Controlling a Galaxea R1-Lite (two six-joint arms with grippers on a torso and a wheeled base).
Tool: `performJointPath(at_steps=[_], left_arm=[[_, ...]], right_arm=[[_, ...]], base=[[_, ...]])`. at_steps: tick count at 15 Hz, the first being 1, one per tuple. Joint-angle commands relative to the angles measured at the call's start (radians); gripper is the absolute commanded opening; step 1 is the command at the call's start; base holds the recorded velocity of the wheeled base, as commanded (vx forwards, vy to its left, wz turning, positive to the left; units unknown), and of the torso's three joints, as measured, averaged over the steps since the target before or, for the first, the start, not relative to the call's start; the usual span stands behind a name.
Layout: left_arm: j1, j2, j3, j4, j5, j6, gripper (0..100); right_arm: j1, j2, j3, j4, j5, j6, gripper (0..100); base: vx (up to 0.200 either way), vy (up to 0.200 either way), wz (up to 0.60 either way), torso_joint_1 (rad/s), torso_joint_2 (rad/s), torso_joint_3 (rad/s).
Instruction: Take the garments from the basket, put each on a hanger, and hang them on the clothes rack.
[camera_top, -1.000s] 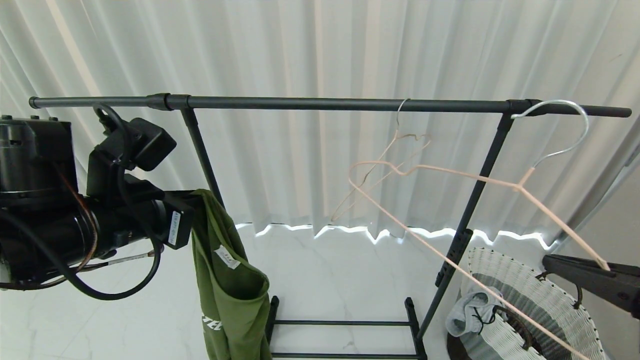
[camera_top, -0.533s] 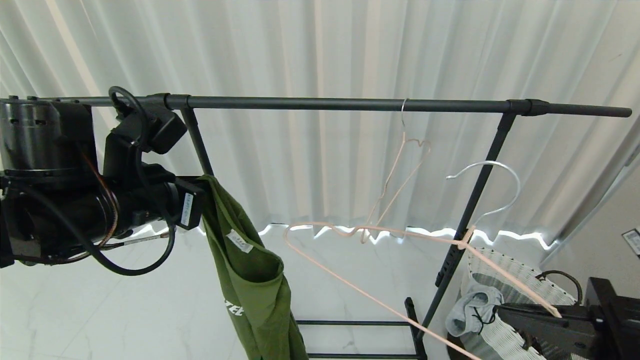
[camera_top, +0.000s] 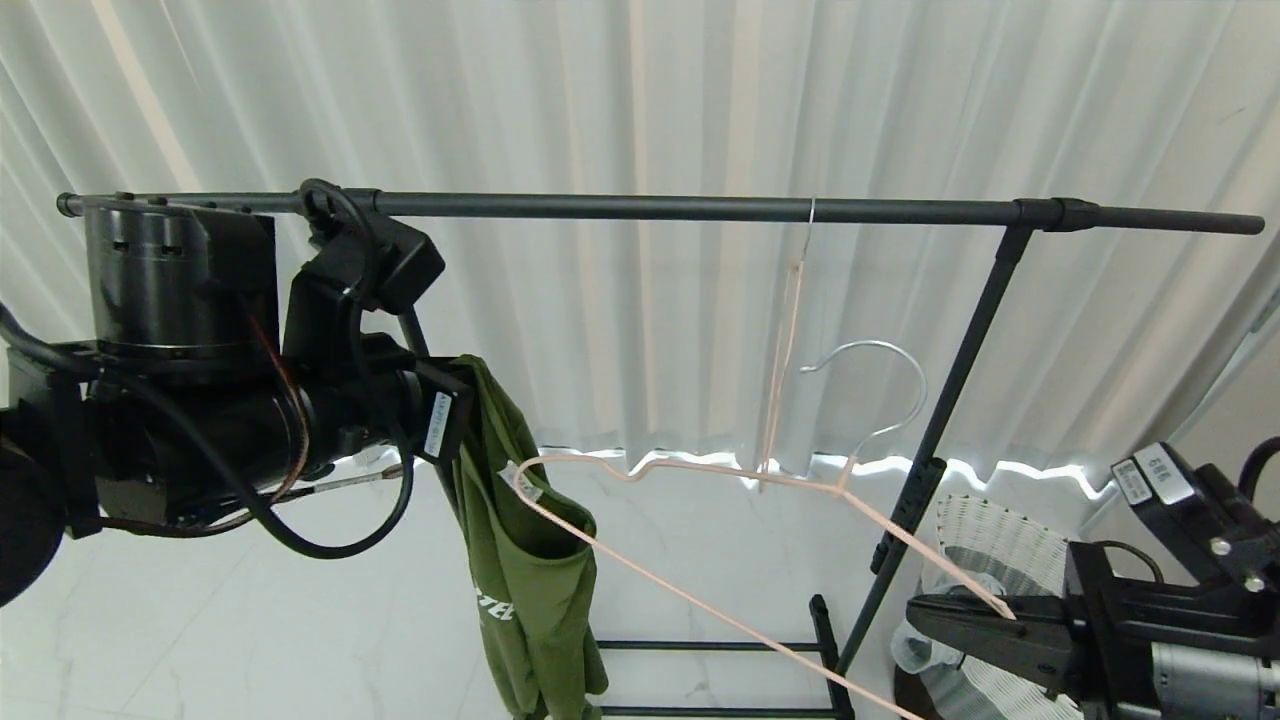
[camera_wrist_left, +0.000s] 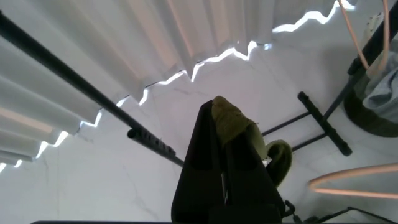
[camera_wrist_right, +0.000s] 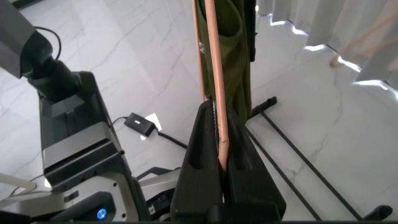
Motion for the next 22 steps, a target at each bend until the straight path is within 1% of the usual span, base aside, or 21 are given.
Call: performJointPath(at_steps=[1, 4, 5, 7, 8, 11, 12, 13, 15, 17, 20, 22], left_arm=[[-0.027, 0.028, -0.019, 0.001, 0.015, -0.011, 0], [-0.069, 0.042, -0.025, 0.001, 0.053, -0.029, 0], [-0.084, 0.048, -0.023, 0.001, 0.072, -0.040, 0], [-0.092, 0.060, -0.025, 0.001, 0.102, -0.052, 0], [-0.092, 0.065, -0.025, 0.001, 0.128, -0.054, 0], [-0.090, 0.065, -0.026, 0.001, 0.168, -0.060, 0], [-0.090, 0.063, -0.020, 0.001, 0.179, -0.060, 0], [-0.092, 0.063, -0.016, 0.001, 0.190, -0.060, 0], [-0.095, 0.063, -0.013, 0.001, 0.191, -0.060, 0], [-0.099, 0.068, -0.014, 0.001, 0.191, -0.062, 0], [-0.112, 0.080, -0.020, 0.001, 0.196, -0.083, 0], [-0.113, 0.079, -0.020, 0.001, 0.203, -0.083, 0]], right_arm=[[0.004, 0.066, -0.002, -0.023, 0.000, 0.000, 0], [0.004, 0.101, -0.007, -0.073, -0.001, 0.006, 0], [0.004, 0.120, -0.007, -0.111, -0.003, 0.009, 0], [0.004, 0.143, -0.008, -0.152, -0.003, 0.012, 0], [0.004, 0.144, -0.011, -0.158, -0.003, 0.016, 0], [0.000, 0.144, -0.014, -0.168, -0.009, 0.020, 0], [0.000, 0.146, -0.027, -0.174, -0.029, 0.020, 0], [0.000, 0.150, -0.047, -0.174, -0.072, 0.028, 0], [0.018, 0.150, -0.062, -0.175, -0.093, 0.046, 0], [0.024, 0.149, -0.062, -0.175, -0.095, 0.049, 0], [0.073, 0.152, -0.056, -0.175, -0.095, 0.051, 0], [0.086, 0.175, -0.059, -0.175, -0.095, 0.051, 0]], base=[[0.000, 0.000, 0.00, 0.000, 0.00, 0.000], [0.000, 0.000, 0.00, 0.000, 0.00, 0.000], [0.000, 0.000, 0.00, 0.000, 0.00, 0.000], [0.000, 0.000, 0.00, 0.000, 0.00, 0.000], [0.000, 0.000, 0.00, 0.000, 0.00, 0.000], [0.000, 0.000, 0.00, 0.000, 0.00, 0.000], [0.000, 0.000, 0.00, 0.000, 0.00, 0.000], [0.000, 0.000, 0.00, 0.000, 0.00, 0.000], [0.000, 0.000, 0.00, 0.000, 0.00, 0.000], [0.000, 0.000, 0.00, 0.000, 0.00, 0.000], [0.000, 0.000, 0.00, 0.000, 0.00, 0.000], [0.000, 0.000, 0.00, 0.000, 0.00, 0.000]])
